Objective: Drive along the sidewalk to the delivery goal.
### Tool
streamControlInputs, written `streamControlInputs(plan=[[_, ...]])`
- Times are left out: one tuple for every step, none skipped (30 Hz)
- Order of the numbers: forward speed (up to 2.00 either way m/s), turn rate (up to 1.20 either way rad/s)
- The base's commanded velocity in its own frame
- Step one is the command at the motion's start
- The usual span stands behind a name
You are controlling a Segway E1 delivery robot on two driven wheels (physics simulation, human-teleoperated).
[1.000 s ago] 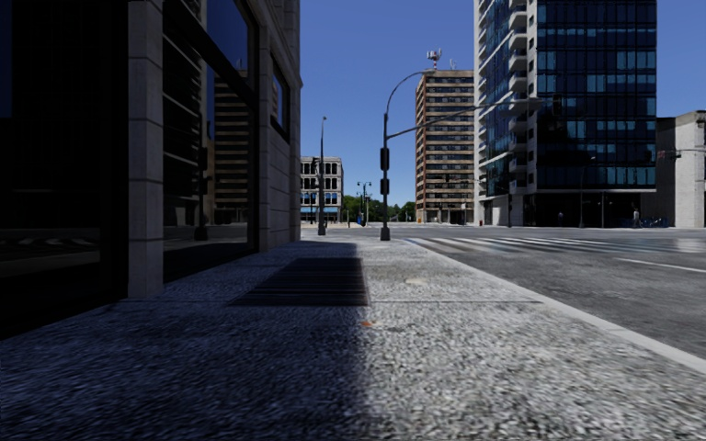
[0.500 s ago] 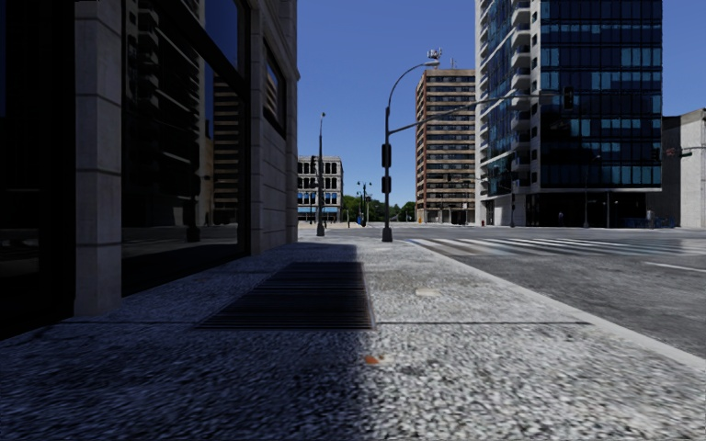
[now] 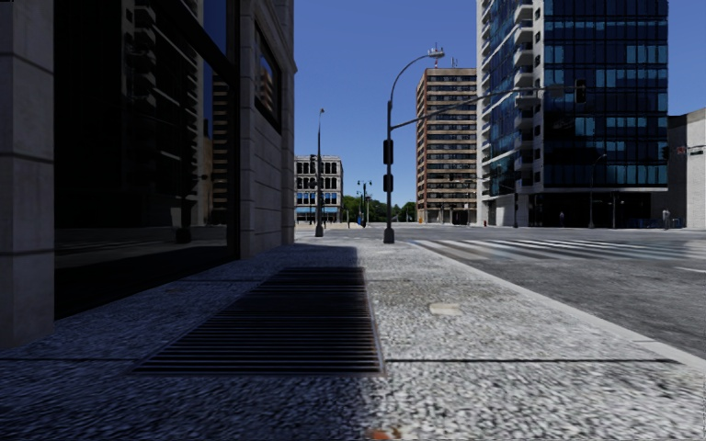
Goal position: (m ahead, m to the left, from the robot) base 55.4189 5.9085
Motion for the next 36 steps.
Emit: streamControlInputs(plan=[[1.60,0.00],[1.66,0.00],[1.69,0.00],[1.70,0.00],[1.73,0.00],[1.76,0.00],[1.77,0.00],[1.77,0.00],[1.77,0.00],[1.78,0.00],[1.78,0.00],[1.78,0.00],[1.78,0.00],[1.78,0.00],[1.78,0.00],[1.78,0.00],[1.78,0.00],[1.79,0.00],[1.79,0.00],[1.79,0.00],[1.79,0.00],[1.79,0.00],[1.79,0.00],[1.79,0.00],[1.79,0.00],[1.79,0.00],[1.79,0.00],[1.79,0.00],[1.79,0.00],[1.79,0.00],[1.79,0.00],[1.79,0.00],[1.79,0.00],[1.79,0.00],[1.79,0.00],[1.79,0.00]])
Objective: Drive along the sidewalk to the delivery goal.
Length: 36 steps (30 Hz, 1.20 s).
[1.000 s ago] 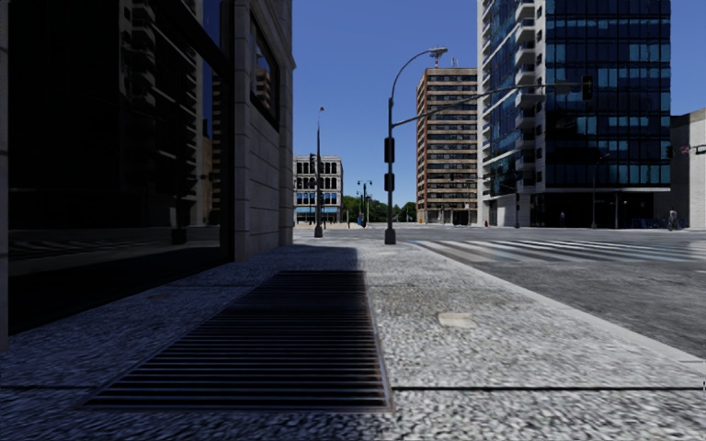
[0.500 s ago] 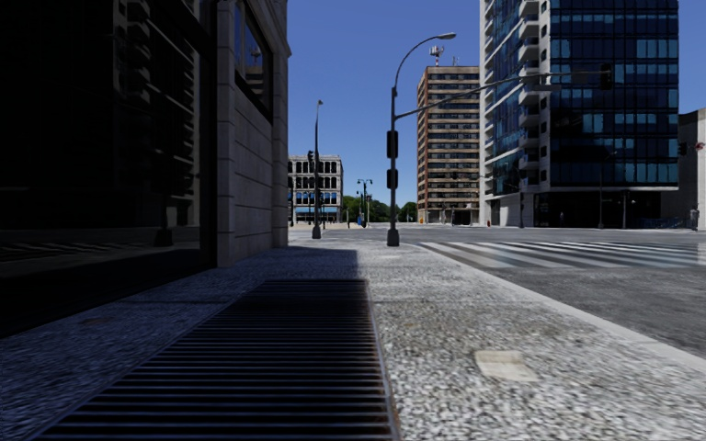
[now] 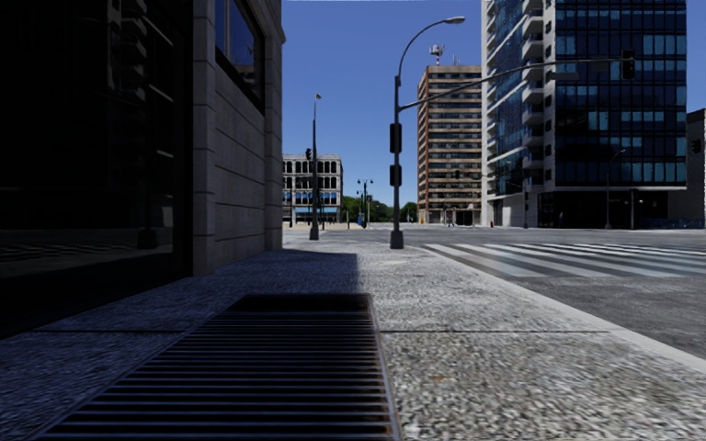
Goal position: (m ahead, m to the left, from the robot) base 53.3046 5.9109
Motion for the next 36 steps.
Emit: streamControlInputs(plan=[[1.79,0.00],[1.79,0.00],[1.79,0.00],[1.79,0.00],[1.79,0.00],[1.79,0.00],[1.79,0.00],[1.79,0.00],[1.79,0.00],[1.79,0.00],[1.79,0.00],[1.79,0.00],[1.79,0.00],[1.79,0.00],[1.79,0.00],[1.79,0.00],[1.79,0.00],[1.79,0.00],[1.79,0.00],[1.79,0.00],[1.79,0.00],[1.79,0.00],[1.79,0.00],[1.79,0.00],[1.79,0.00],[1.79,0.00],[1.79,0.00],[1.79,0.00],[1.79,0.00],[1.79,0.00],[1.79,0.00],[1.79,0.00],[1.79,0.00],[1.79,0.00],[1.79,0.00],[1.79,0.00]])
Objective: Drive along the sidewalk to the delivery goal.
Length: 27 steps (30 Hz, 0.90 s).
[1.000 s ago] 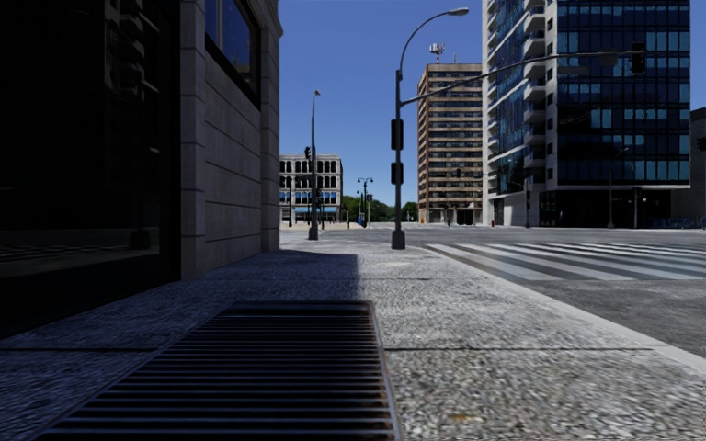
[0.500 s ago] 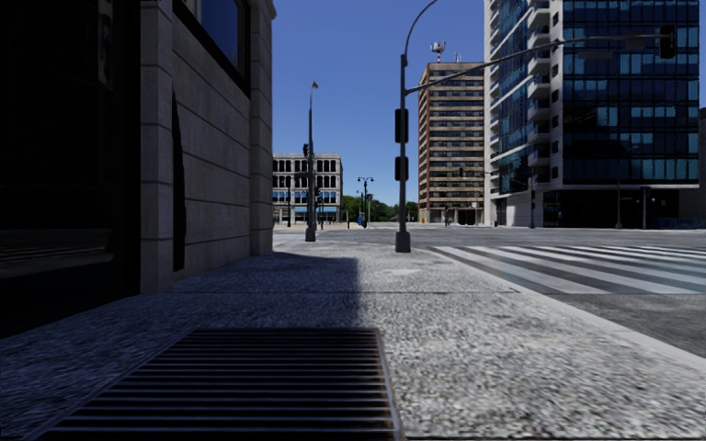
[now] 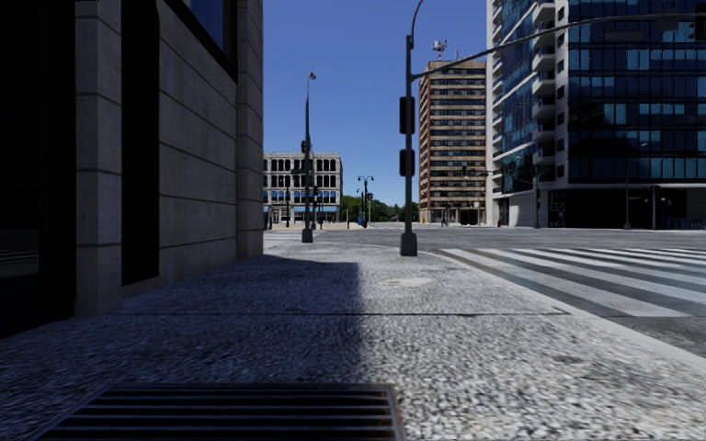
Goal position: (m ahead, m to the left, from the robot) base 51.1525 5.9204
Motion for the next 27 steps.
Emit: streamControlInputs(plan=[[1.79,0.00],[1.79,0.00],[1.79,0.00],[1.79,0.00],[1.79,0.00],[1.79,0.00],[1.79,0.00],[1.79,0.00],[1.79,0.00],[1.79,0.00],[1.79,0.00],[1.79,0.00],[1.79,0.00],[1.79,0.00],[1.79,0.00],[1.79,0.00],[1.79,0.00],[1.79,0.00],[1.79,0.00],[1.79,0.00],[1.79,0.00],[1.79,0.00],[1.79,0.00],[1.79,0.00],[1.79,0.00],[1.79,0.00],[1.79,0.00]])
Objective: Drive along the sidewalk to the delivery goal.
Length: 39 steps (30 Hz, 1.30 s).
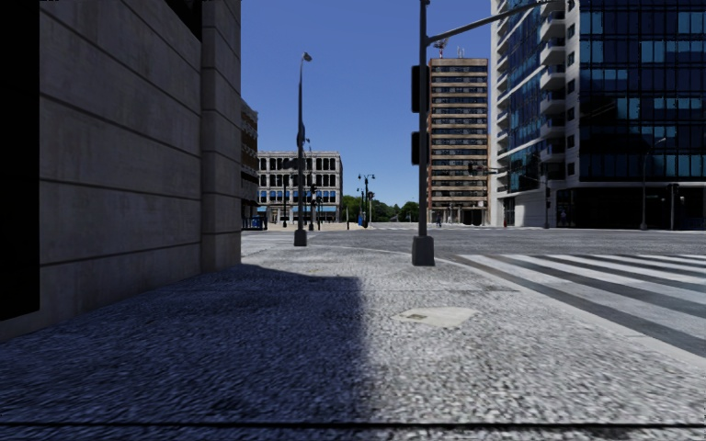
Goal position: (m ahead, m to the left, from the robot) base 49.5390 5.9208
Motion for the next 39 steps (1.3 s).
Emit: streamControlInputs(plan=[[1.79,0.00],[1.79,0.00],[1.79,0.00],[1.79,0.00],[1.79,0.00],[1.79,0.00],[1.79,0.00],[1.79,0.00],[1.79,0.00],[1.79,0.00],[1.79,0.00],[1.79,0.00],[1.79,0.00],[1.79,0.00],[1.79,0.00],[1.79,0.00],[1.79,0.00],[1.79,0.00],[1.79,0.00],[1.79,0.00],[1.79,0.00],[1.79,0.00],[1.79,0.00],[1.79,0.00],[1.79,0.00],[1.79,0.00],[1.79,0.00],[1.79,0.00],[1.79,0.00],[1.79,0.00],[1.79,0.00],[1.79,0.00],[1.79,0.00],[1.79,0.00],[1.79,0.00],[1.79,0.00],[1.79,0.00],[1.79,0.00],[1.79,0.00]])
